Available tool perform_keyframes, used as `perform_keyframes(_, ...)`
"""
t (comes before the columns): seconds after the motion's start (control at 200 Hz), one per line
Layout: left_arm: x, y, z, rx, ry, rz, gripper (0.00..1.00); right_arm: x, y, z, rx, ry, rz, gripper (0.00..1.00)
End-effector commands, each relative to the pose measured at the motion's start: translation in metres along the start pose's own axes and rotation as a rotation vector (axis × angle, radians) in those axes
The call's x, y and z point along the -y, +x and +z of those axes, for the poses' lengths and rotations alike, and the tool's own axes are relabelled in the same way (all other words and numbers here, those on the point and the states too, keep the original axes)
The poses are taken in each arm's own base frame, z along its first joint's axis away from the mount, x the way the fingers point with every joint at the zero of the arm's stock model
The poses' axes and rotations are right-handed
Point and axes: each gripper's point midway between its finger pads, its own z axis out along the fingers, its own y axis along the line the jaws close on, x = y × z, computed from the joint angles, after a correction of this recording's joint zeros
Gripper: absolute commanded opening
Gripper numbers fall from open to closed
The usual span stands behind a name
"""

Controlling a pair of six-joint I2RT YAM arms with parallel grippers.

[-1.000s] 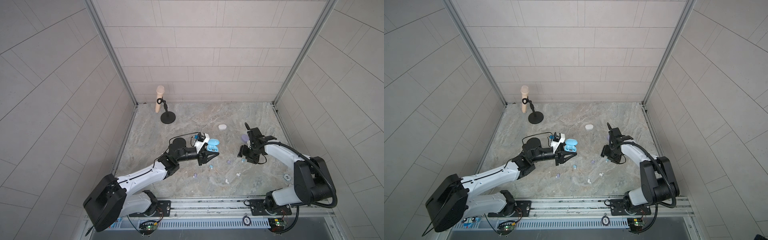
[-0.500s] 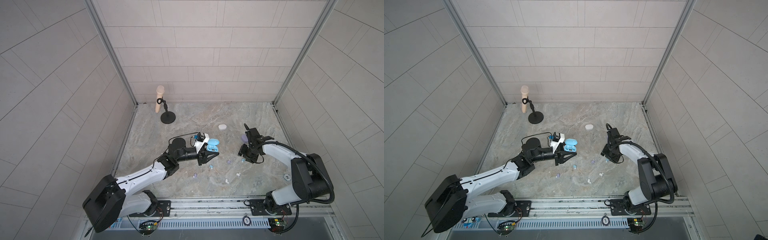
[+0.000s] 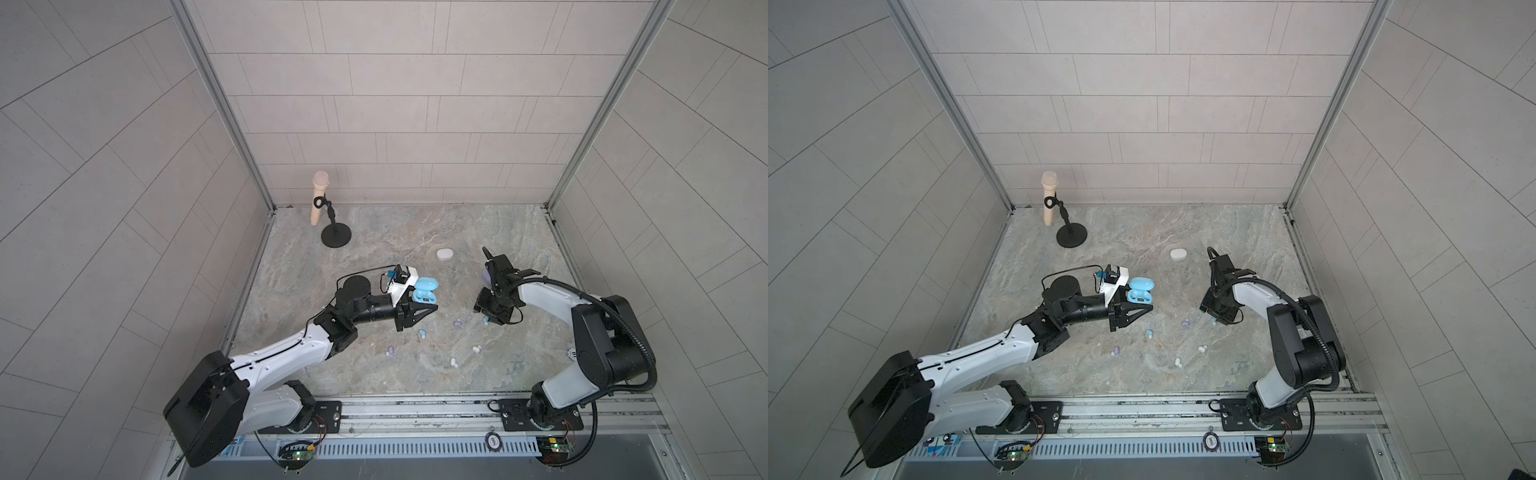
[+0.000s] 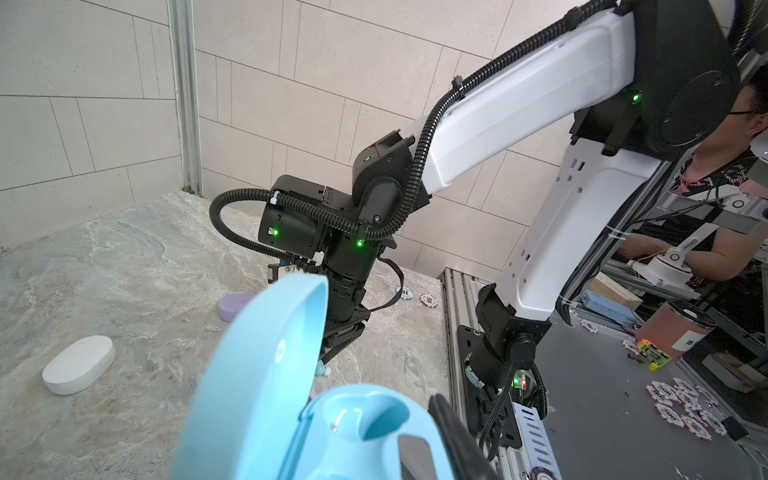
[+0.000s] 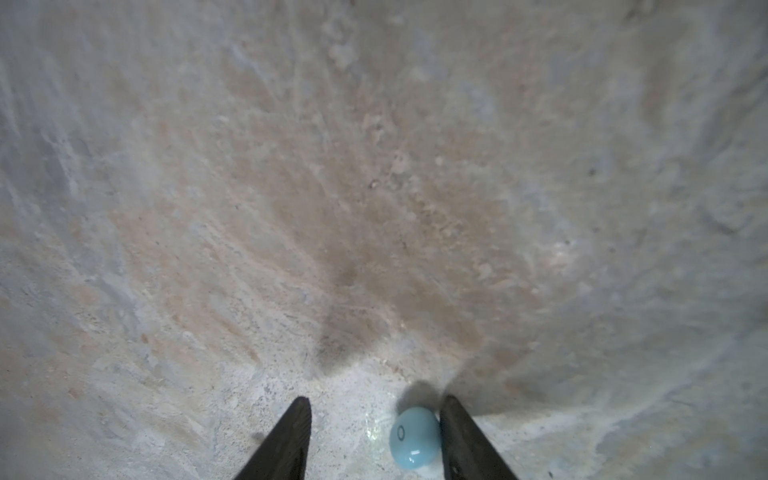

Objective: Insert the wireless bluetooth earbuds into the charging case
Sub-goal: 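Lower the right gripper over the light-blue earbud to grasp it, then lift the light-blue earbud and carry it toward the case in the left gripper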

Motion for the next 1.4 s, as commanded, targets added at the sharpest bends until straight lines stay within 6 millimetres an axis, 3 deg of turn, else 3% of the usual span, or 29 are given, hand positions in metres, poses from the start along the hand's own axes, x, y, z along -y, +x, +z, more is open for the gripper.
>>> perform_keyframes(0.0,0.005,-0.01,-0.003,0.027,0.01,0.04,0.01,0.01,0.005,0.003,-0.022,0.065,-0.028,0.51)
perform_keyframes(0.325,0.006,-0.011,-0.004,0.026,0.013,0.043,0.01,0.033,0.014,0.003,-0.073,0.185,-0.138,0.4)
perform_keyframes(0.681,0.008,-0.011,-0.005,0.024,0.011,0.049,0.01,0.037,0.015,0.009,-0.09,0.216,-0.182,0.31)
perform_keyframes(1.091,0.009,-0.009,-0.005,0.019,0.007,0.054,0.01,0.041,0.018,0.009,-0.091,0.228,-0.189,0.09)
perform_keyframes(1.252,0.008,-0.008,-0.004,0.017,0.002,0.048,0.01,0.026,0.015,-0.007,-0.049,0.151,-0.196,0.02)
perform_keyframes(1.397,0.007,-0.008,-0.002,0.019,0.008,0.035,0.01,-0.005,0.016,-0.035,-0.021,-0.003,-0.242,0.0)
